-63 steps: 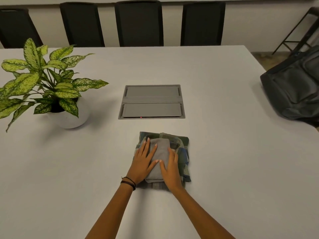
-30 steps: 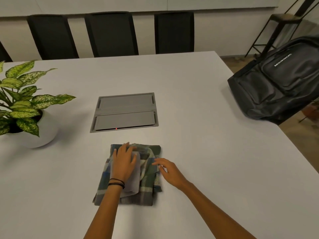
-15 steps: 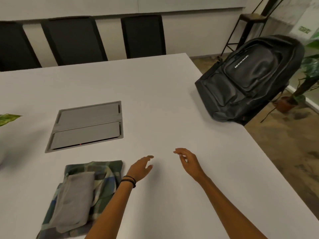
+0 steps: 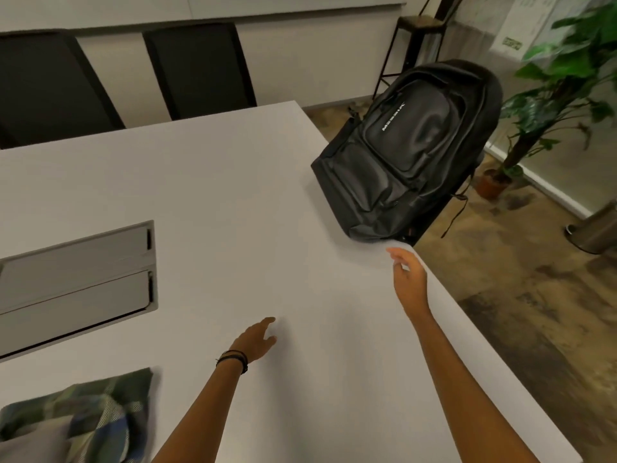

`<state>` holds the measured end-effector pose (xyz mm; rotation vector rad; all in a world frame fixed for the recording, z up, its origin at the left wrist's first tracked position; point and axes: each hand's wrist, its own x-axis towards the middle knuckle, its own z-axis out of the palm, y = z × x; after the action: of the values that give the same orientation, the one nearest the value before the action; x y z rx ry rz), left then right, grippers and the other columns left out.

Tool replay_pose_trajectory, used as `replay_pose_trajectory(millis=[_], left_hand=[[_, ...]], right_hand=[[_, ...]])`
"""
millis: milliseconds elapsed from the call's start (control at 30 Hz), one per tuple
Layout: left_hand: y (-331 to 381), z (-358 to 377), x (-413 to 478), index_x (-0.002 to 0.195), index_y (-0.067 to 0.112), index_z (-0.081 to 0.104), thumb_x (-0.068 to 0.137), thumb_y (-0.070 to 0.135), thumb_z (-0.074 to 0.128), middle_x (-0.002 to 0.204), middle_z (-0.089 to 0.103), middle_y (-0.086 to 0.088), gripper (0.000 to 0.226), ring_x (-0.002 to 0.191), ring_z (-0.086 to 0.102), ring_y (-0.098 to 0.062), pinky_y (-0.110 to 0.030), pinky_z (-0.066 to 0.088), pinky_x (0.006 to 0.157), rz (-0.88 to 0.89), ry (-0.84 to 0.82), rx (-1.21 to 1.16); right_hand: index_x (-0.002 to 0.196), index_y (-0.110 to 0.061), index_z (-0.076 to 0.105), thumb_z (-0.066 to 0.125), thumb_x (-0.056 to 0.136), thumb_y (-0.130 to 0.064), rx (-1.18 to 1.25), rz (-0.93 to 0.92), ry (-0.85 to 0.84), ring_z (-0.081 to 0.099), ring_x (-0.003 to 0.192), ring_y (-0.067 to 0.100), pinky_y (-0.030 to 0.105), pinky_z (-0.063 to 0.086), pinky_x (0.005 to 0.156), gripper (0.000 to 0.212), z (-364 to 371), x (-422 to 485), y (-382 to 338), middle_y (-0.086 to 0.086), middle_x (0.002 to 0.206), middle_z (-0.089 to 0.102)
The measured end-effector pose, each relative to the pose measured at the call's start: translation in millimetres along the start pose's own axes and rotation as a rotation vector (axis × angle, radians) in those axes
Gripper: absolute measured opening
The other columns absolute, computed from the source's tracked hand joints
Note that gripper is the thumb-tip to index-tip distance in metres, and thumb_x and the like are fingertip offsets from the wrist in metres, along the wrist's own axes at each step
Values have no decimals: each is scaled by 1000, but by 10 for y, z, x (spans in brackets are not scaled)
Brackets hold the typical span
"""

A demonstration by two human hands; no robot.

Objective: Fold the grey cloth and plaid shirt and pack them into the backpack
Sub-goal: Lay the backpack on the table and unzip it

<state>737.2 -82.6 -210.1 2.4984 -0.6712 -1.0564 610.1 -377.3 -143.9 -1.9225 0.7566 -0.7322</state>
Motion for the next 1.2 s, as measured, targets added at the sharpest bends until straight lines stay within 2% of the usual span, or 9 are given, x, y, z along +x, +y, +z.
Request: replay_pose_trajectory(millis=[100,167,367,533,667,867,1033,1100,1200], left_hand=[[385,-141,226,142,25,29,95,32,46,142,42,-6,50,126,46,-21,-35,36,107,42,-28,47],[728,-290,364,142,24,30,96,32,46,142,42,-6,50,126,46,-21,-34,36,106,114,-4,59],[1923,-690,676,143,20,30,97,27,45,145,39,-3,49,128,44,-20,-30,35,105,433,136,59],[2753,-808,834,142,19,33,95,23,48,144,39,-4,49,125,46,-22,-37,40,104,603,202,-3],[3108,-820,883,142,19,32,95,21,47,146,36,-4,49,127,43,-23,-40,40,103,671,207,-24],[3223,-843,928,143,17,31,95,19,47,146,36,-4,50,127,44,-24,-40,41,103,704,238,-28],[3318,-917,941,144,16,28,94,19,50,148,33,-7,55,133,38,-25,-43,38,107,712,282,-39],[3361,-913,914,147,16,21,93,20,52,152,25,-9,62,137,30,-27,-43,34,110,702,303,-37],[3410,-886,882,149,15,8,91,21,57,156,11,-11,77,141,22,-30,-41,29,112,659,342,-21]], right_hand=[[119,1,56,40,91,9,27,15,131,54,113,24,25,43,96,33,-149,399,-89,17,123,56],[123,-5,54,39,90,8,37,34,237,50,116,19,27,42,95,39,-242,666,-192,14,130,50],[142,-13,29,53,90,-15,-100,27,431,26,137,29,42,28,111,58,-574,1599,-377,13,150,23],[149,-12,7,59,87,-36,-165,198,383,15,141,32,45,24,112,84,-779,2219,-486,11,154,10],[148,-9,7,62,85,-39,-234,347,321,13,142,31,44,26,110,89,-857,2521,-523,11,154,13],[124,1,43,57,92,-25,-357,434,217,47,118,35,41,43,89,43,-978,2631,-546,17,130,48],[98,1,50,50,94,-16,-362,303,221,51,94,31,35,36,69,18,-853,2510,-673,7,89,50],[82,-4,45,50,93,-18,-325,236,206,49,80,26,33,34,66,19,-756,2410,-729,-1,71,40],[75,-5,46,53,92,-22,-301,124,181,47,66,20,29,34,62,26,-610,2222,-830,5,71,49]])
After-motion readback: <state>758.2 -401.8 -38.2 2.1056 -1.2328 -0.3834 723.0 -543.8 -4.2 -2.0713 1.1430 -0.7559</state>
